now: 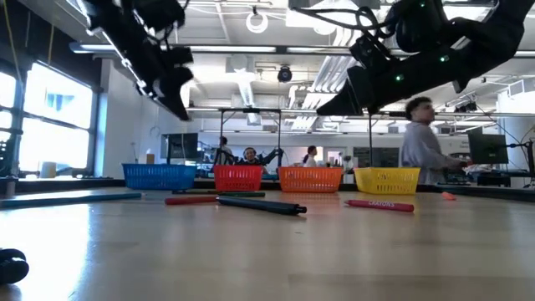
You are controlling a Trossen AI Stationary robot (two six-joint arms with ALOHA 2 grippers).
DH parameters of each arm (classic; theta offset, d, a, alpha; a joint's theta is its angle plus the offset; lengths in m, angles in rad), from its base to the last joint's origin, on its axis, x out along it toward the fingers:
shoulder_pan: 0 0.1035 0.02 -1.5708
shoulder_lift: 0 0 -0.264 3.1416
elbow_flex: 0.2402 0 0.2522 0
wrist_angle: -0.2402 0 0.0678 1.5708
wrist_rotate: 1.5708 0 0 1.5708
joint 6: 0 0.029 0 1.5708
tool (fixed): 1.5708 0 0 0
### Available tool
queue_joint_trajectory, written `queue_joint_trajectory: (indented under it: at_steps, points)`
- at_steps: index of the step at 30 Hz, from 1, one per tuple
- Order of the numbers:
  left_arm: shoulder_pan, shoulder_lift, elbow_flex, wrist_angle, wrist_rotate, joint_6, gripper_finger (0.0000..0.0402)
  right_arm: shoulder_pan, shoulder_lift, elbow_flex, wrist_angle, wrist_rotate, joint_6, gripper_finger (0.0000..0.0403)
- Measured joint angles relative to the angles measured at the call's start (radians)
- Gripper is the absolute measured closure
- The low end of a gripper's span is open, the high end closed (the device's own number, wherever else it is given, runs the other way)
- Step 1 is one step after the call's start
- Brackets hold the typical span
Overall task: Sort crayons/erasers/pens/pencils in bins
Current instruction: Put the orange eraser into the blue bin
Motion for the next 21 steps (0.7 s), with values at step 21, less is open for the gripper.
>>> queue_joint_trajectory:
  at_steps: [21]
  points:
    - [0.47,0.513,0.23,-0.073,0.235,0.105,0.0401,-0.054,0.0,0.0,-0.017,-0.081,-0.009,0.0403]
